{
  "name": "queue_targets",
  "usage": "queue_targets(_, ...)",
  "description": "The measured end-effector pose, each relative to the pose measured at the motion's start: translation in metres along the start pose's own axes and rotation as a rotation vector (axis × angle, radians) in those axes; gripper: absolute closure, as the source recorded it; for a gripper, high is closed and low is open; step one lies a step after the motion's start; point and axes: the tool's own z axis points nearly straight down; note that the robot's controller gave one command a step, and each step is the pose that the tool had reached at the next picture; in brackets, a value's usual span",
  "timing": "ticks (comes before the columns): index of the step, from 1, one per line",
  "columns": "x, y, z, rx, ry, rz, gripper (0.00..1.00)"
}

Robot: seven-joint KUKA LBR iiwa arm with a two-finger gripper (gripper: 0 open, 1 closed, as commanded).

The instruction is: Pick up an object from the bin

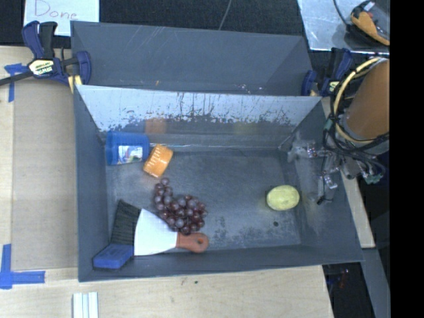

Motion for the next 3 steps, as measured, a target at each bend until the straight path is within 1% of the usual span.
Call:
queue_targets(1,0.004,0.002,0.054,-0.009,0.015,-0.197,0.00)
queue_targets(2,-0.004,0.013,0.083,-0.021,-0.003,-0.346,0.00)
queue_targets(3,-0.008,0.011,0.084,-0.007,0.007,-0.447,1.00)
